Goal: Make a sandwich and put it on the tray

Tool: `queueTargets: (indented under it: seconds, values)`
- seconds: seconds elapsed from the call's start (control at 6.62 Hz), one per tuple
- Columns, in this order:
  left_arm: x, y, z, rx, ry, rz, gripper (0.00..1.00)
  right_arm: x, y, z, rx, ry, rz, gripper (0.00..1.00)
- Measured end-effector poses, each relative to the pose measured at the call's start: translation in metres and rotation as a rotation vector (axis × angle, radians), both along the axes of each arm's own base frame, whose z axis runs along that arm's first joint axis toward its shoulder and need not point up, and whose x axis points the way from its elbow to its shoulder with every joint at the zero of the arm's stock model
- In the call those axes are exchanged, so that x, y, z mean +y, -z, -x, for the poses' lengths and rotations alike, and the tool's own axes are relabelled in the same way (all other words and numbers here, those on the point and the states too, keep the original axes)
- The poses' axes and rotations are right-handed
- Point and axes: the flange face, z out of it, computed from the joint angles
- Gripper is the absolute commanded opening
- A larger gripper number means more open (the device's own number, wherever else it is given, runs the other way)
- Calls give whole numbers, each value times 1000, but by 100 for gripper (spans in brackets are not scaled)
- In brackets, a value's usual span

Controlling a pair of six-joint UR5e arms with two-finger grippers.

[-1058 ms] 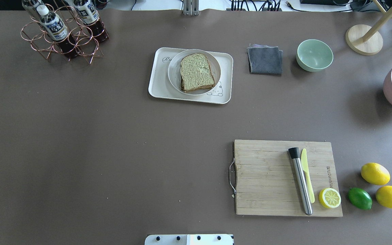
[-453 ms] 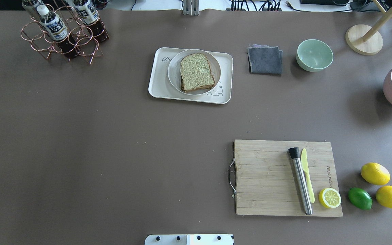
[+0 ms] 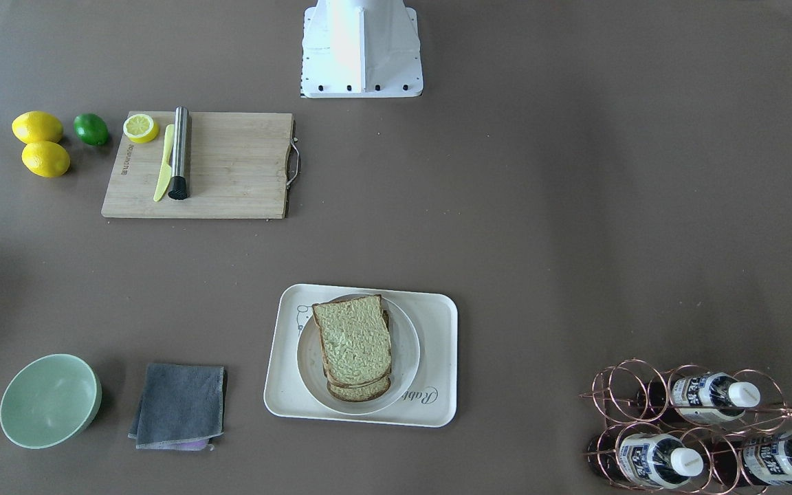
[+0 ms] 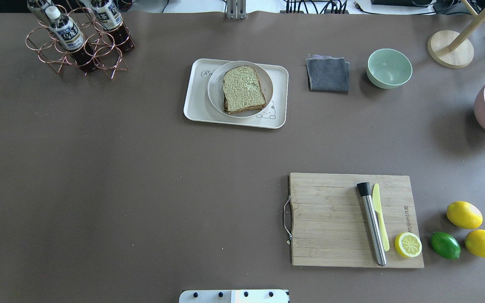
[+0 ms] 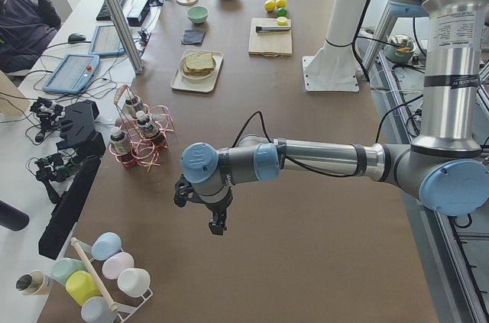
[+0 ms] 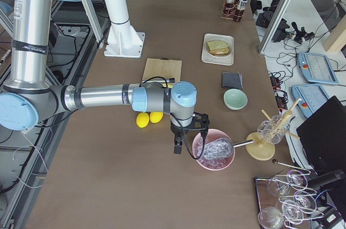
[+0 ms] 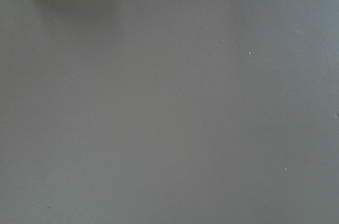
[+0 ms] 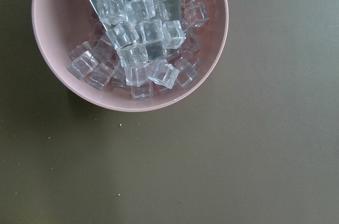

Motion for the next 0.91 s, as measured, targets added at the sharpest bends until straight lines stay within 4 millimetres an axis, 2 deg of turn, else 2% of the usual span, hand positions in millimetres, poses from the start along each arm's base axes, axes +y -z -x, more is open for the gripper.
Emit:
queueTargets:
  seconds: [0.91]
  values:
    - [0, -5, -1, 2, 0, 10, 98, -5, 2, 0, 3, -3, -4, 100]
